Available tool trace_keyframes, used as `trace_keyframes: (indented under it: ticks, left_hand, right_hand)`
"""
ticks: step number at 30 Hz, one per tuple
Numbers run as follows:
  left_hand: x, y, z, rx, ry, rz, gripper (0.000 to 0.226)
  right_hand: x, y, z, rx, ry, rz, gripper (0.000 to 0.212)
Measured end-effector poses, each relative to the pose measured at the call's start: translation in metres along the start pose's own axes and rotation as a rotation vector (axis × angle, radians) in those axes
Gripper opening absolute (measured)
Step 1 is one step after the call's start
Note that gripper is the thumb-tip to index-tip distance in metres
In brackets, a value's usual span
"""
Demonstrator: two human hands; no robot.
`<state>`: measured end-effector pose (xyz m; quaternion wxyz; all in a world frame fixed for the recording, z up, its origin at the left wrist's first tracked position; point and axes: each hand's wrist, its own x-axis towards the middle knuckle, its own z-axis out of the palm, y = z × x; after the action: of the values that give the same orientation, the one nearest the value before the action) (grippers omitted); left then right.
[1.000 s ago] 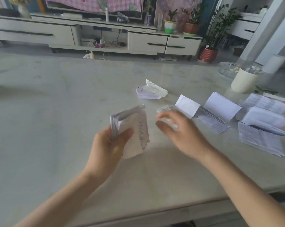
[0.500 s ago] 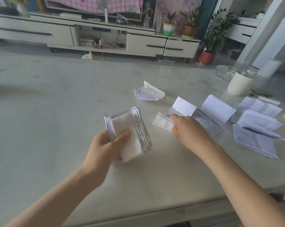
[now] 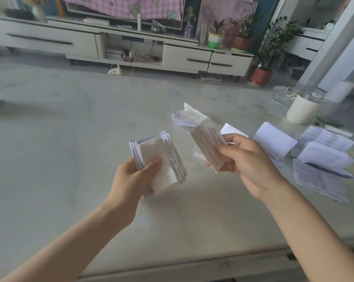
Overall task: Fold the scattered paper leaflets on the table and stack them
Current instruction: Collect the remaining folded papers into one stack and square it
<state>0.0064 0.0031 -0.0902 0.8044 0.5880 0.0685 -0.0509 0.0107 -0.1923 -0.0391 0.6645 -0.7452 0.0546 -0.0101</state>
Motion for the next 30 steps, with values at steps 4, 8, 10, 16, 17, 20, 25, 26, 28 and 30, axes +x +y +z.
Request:
trace_keyframes:
  ticks: [4,8,10,16,17,20,25,26,28,30]
  left_hand:
    - [-0.004,0.002,0.004,0.01,0.02,0.012,0.013]
    - [-0.01,0.004,0.008,0.074,0.01,0.074,0.018]
    - [-0.013,0.004,0.009,0.095,-0.006,0.084,0.017]
    - [-0.017,0.001,0.011,0.018,-0.015,0.016,0.017]
    - [-0.018,0.002,0.012,0.01,-0.014,-0.003,0.025]
    - [-0.018,0.005,0.01,-0.081,-0.084,-0.053,0.046]
    - [-0.015,0.002,0.009,0.011,-0.025,0.004,0.012]
    - [-0.013,0.002,0.008,0.014,0.01,0.015,0.009]
    - [-0.01,0.0,0.005,0.025,0.043,0.038,0.007]
    - [-0.01,0.001,0.005,0.032,0.041,0.064,0.009]
  right_hand:
    - [-0.018,-0.001,0.032,0.09,-0.006,-0.041,0.009]
    - [-0.033,0.01,0.062,0.019,0.094,-0.19,0.015]
    - [-0.035,0.023,0.076,-0.122,0.172,-0.267,0.018]
    - [-0.032,0.047,0.095,-0.427,0.328,-0.459,0.012]
    - [-0.032,0.049,0.097,-0.477,0.348,-0.49,0.011]
    - [-0.029,0.053,0.102,-0.585,0.411,-0.555,0.009]
    - [-0.03,0.049,0.101,-0.482,0.307,-0.497,0.017]
    - [-0.03,0.047,0.099,-0.443,0.267,-0.474,0.015]
    - [-0.03,0.04,0.093,-0.346,0.186,-0.394,0.009]
    - [-0.027,0.034,0.086,-0.268,0.125,-0.281,0.019]
